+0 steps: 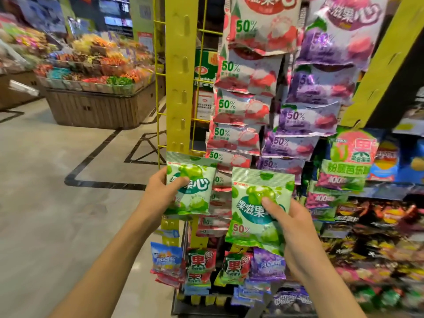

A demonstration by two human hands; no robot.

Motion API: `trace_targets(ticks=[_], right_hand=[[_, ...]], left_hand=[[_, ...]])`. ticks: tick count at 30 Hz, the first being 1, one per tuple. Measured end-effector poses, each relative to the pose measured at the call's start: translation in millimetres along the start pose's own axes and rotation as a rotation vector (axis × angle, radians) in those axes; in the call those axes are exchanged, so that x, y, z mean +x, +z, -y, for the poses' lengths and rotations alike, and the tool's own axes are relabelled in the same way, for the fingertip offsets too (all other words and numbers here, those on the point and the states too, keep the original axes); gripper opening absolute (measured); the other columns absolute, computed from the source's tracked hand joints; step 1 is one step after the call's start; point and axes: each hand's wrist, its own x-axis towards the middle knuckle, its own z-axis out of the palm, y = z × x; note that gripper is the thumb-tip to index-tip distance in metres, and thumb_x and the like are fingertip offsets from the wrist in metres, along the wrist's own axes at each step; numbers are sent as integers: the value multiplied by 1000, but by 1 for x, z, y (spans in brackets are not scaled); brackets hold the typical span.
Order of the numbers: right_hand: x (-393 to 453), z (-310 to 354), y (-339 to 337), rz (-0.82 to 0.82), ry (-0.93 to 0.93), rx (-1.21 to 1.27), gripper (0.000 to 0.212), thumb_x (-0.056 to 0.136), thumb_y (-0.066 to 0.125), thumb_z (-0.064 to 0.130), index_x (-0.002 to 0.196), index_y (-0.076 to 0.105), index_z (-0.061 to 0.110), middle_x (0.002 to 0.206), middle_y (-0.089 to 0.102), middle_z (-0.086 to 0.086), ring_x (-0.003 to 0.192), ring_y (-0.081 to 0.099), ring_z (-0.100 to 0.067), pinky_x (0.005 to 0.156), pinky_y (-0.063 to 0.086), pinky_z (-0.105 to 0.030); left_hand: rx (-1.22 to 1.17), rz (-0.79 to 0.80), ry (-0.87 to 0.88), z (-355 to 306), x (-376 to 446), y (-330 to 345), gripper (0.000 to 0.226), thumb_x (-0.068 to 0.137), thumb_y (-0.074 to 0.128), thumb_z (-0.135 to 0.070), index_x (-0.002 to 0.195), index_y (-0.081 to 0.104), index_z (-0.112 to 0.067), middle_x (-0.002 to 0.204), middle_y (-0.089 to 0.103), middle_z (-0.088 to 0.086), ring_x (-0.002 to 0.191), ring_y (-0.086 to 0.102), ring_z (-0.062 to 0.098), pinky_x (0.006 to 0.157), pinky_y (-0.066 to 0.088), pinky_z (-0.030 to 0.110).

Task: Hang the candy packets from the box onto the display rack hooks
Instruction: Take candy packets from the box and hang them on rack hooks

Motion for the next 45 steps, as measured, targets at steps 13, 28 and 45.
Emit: trace_targets(ticks=[13,28,45], right_hand=[[16,-14,15,61,74,13,30,85,68,28,112,71,14,104,79,-1,97,75,-19,87,55,-38],[12,-16,12,73,113,24,29,82,68,27,108,70,15,99,79,3,91,75,-9,81,50,-28],[6,-20,19,104,143,6,31,81,69,28,109,71,19,103,79,4,96,74,-12,88,53,-35]], left_hand=[[-33,-39,-48,18,14,-15,14,96,65,-7,109,66,-15,92,79,8,81,78,27,67,64,48],[3,-69,-127,33,28,-17,15,96,66,-11,110,66,-15,93,79,9,83,78,31,78,62,57],[13,-88,-94,60,17,-36,30,93,74,-19,112,51,-14,91,80,7,81,78,24,70,64,45]])
